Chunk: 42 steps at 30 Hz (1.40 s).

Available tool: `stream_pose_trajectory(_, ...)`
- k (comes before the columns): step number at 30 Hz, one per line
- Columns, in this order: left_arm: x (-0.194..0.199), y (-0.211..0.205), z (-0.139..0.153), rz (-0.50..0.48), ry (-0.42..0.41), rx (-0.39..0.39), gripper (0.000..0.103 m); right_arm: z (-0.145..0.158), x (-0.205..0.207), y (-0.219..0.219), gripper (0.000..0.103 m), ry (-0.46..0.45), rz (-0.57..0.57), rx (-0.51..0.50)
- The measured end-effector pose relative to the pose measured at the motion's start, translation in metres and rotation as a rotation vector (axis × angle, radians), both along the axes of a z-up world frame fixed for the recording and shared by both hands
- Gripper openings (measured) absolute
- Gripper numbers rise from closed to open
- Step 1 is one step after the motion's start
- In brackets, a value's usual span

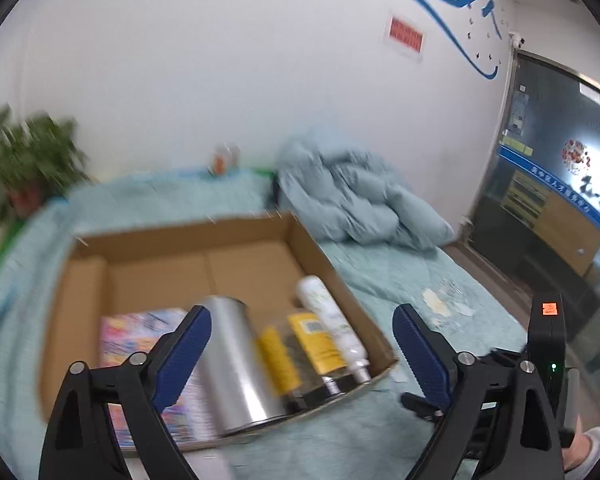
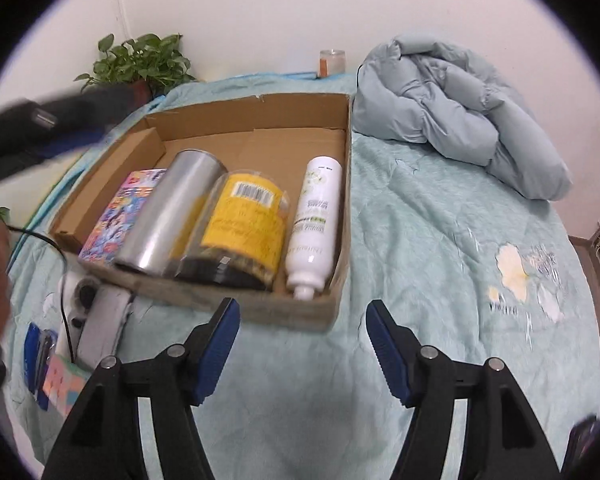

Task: Organize rigid objects
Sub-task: 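Withdraw the left gripper from the box and move toward the pastel cube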

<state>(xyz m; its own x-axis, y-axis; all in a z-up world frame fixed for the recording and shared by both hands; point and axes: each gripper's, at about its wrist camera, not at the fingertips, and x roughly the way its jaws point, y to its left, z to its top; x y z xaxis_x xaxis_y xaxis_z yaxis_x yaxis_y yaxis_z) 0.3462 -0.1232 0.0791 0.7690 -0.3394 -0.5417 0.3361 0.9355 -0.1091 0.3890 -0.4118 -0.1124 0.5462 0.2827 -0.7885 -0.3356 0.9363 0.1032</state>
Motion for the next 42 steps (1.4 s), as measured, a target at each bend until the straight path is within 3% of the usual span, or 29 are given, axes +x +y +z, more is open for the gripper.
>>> stream_pose_trajectory(1, -0.018, 0.011, 0.016, 0.026, -0.05, 0.024, 0.102, 0.003, -0.006, 0.0, 0.061, -0.014, -0.005, 0.001)
stream_pose_trajectory(4, -0.059, 0.036, 0.047, 0.082, -0.126, 0.091, 0.102, 0.015, -0.033, 0.0, 0.01, -0.074, -0.044, -0.043)
stream_pose_trajectory(6, -0.089, 0.054, 0.062, 0.115, -0.166, 0.153, 0.098, 0.021, -0.053, 0.0, 0.009, -0.088, -0.047, -0.014)
stream_pose_trajectory(7, -0.102, 0.063, 0.066, 0.125, -0.177, 0.163, 0.078, 0.023, -0.06, 0.002, 0.009, -0.1, -0.045, -0.012)
stream_pose_trajectory(8, -0.116, 0.071, 0.067, 0.124, -0.176, 0.168, 0.061, 0.026, -0.07, 0.005, 0.012, -0.117, -0.041, -0.017)
stream_pose_trajectory(9, -0.129, 0.078, 0.064, 0.109, -0.147, 0.171, 0.031, 0.028, -0.083, 0.01, 0.018, -0.133, -0.029, -0.029)
stream_pose_trajectory(11, -0.151, 0.089, 0.055, 0.101, -0.101, 0.179, 0.022, 0.031, -0.101, 0.016, 0.067, -0.149, -0.003, -0.02)
stream_pose_trajectory(13, -0.177, 0.099, 0.041, 0.109, -0.098, 0.18, 0.026, 0.035, -0.123, 0.022, 0.079, -0.175, 0.018, 0.004)
stream_pose_trajectory(14, -0.189, 0.102, 0.033, 0.105, -0.085, 0.175, 0.051, 0.036, -0.131, 0.026, 0.079, -0.181, 0.023, 0.0)
stream_pose_trajectory(15, -0.2, 0.106, 0.025, 0.106, -0.065, 0.163, 0.097, 0.037, -0.142, 0.032, 0.079, -0.191, 0.034, -0.01)
stream_pose_trajectory(16, -0.21, 0.111, 0.019, 0.119, -0.063, 0.147, 0.101, 0.037, -0.15, 0.036, 0.079, -0.197, 0.041, -0.017)
stream_pose_trajectory(18, -0.23, 0.122, 0.005, 0.15, -0.076, 0.118, 0.102, 0.037, -0.163, 0.043, 0.079, -0.201, 0.052, -0.022)
stream_pose_trajectory(24, -0.263, 0.152, -0.03, 0.206, -0.016, 0.057, 0.102, 0.031, -0.195, 0.076, 0.079, -0.15, 0.087, -0.014)
stream_pose_trajectory(27, -0.271, 0.165, -0.048, 0.236, 0.025, 0.03, 0.102, 0.027, -0.211, 0.096, 0.079, -0.167, 0.12, -0.044)
stream_pose_trajectory(36, -0.248, 0.186, -0.095, 0.203, 0.173, -0.136, 0.102, 0.008, -0.227, 0.135, 0.079, -0.147, 0.183, -0.09)
stream_pose_trajectory(42, -0.214, 0.18, -0.118, 0.146, 0.258, -0.179, 0.102, -0.008, -0.216, 0.147, 0.079, -0.107, 0.196, -0.092)
